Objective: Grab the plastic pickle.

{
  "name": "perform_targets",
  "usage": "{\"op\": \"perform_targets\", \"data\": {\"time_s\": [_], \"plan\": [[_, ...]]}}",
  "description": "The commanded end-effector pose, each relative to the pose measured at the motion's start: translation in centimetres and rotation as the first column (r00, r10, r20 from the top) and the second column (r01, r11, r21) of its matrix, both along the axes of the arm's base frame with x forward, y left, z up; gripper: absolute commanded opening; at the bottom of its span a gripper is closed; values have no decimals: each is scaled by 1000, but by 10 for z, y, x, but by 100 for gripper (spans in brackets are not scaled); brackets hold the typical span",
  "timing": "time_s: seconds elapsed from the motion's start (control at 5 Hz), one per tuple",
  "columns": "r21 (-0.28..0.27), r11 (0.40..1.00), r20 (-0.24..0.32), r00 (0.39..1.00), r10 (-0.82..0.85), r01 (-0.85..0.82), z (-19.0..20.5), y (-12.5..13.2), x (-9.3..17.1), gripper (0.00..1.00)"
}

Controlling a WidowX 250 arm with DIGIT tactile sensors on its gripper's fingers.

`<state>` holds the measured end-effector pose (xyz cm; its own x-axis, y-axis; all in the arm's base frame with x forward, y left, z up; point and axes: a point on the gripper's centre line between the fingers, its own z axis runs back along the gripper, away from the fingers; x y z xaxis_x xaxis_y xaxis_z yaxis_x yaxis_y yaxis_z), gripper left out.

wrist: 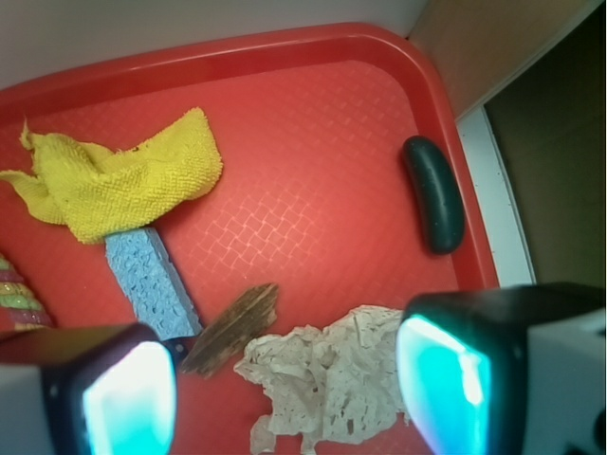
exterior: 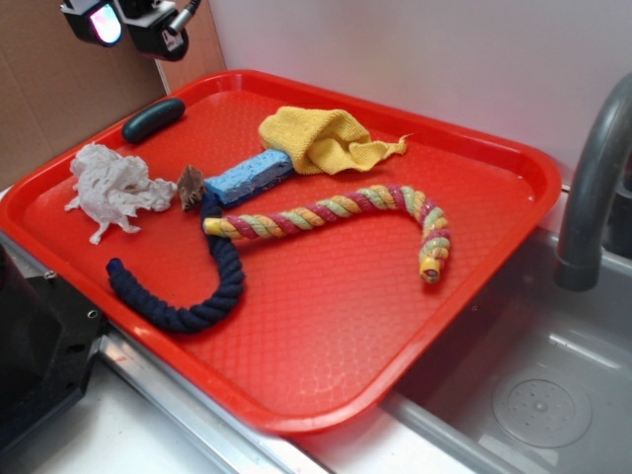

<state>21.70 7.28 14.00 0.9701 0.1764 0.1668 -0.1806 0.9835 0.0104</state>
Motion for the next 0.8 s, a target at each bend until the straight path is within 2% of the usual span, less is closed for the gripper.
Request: {"op": "perform_targets", "data": {"time_s": [0.0, 0.2, 0.6], "plan": [[153, 988, -1, 1000, 18, -18, -18, 43, 17, 100], [173, 985, -93, 996, 1, 15, -51, 65, 25, 100], [152, 988, -134, 990, 45, -24, -75, 97, 17, 100]]}}
